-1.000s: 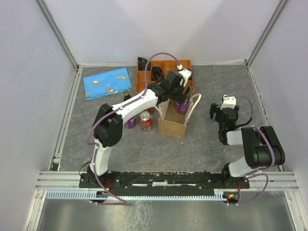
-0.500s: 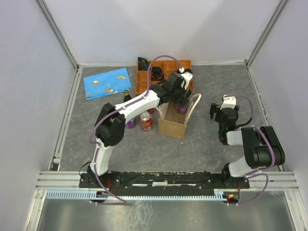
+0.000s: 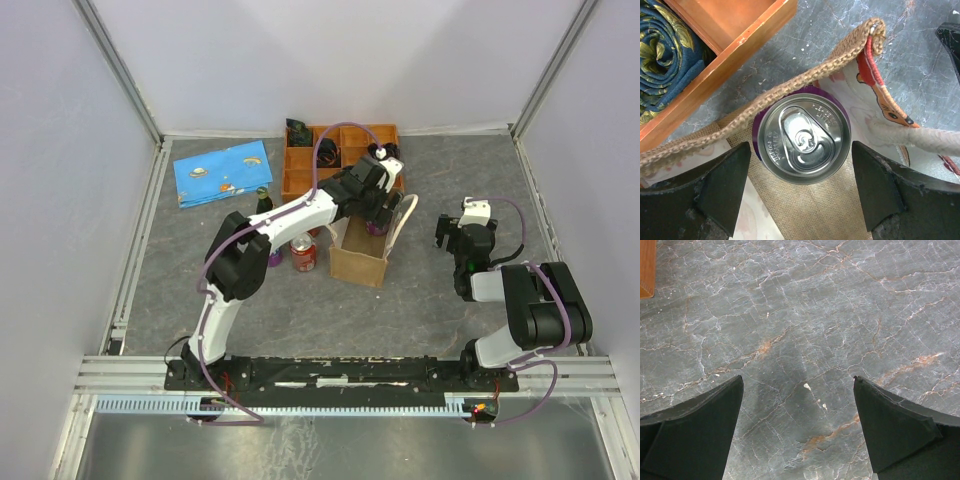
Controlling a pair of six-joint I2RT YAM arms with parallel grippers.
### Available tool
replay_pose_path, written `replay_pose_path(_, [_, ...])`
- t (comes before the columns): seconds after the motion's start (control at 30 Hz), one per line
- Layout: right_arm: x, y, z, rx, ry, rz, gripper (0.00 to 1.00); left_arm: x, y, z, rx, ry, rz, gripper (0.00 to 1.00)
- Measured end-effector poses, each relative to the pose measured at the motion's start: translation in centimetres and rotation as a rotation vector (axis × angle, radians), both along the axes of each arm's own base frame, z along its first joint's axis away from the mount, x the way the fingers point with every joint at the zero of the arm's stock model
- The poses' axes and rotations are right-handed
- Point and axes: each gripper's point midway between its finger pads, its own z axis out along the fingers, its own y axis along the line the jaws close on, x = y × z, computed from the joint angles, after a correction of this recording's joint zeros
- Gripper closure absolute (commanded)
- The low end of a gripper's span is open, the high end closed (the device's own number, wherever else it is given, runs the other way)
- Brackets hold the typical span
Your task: Take the beverage out of the canvas bag
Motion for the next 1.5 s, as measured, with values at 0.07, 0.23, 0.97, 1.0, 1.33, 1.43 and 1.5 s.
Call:
replay_pose_path(0.07, [0.0, 0.0, 0.0, 0.0, 0.0, 0.0, 0.01, 0.0, -0.1, -0.2, 0.001, 0.002, -0.001, 0.12])
replay_pose_path(0.23, [0.0, 0.0, 0.0, 0.0, 0.0, 0.0, 0.01, 0.3, -0.3, -0.6, 0.002, 0.001, -0.001, 0.12])
replay_pose_path(0.97, [0.0, 0.0, 0.0, 0.0, 0.0, 0.0, 0.01, 0.6, -0.3, -2.3, 0.039, -0.004, 0.021, 0.97])
replay_pose_path(1.0, [0.0, 0.0, 0.0, 0.0, 0.0, 0.0, 0.01, 0.7, -0.4, -2.3, 0.042, -0.009, 0.025, 0.97])
replay_pose_path(1.33, [0.0, 0.0, 0.0, 0.0, 0.0, 0.0, 0.01, 0.9, 0.0, -0.5, 0.056, -0.038, 0.077, 0.97])
replay_pose_path(1.43, [0.0, 0.0, 0.0, 0.0, 0.0, 0.0, 0.01, 1.0, 0.3, 2.4, 0.035, -0.068, 0.096, 0.97])
replay_pose_path(1.5, [0.0, 0.0, 0.0, 0.0, 0.0, 0.0, 0.01, 1.1, 0.6, 5.4, 0.006, -0.104, 0.108, 0.97])
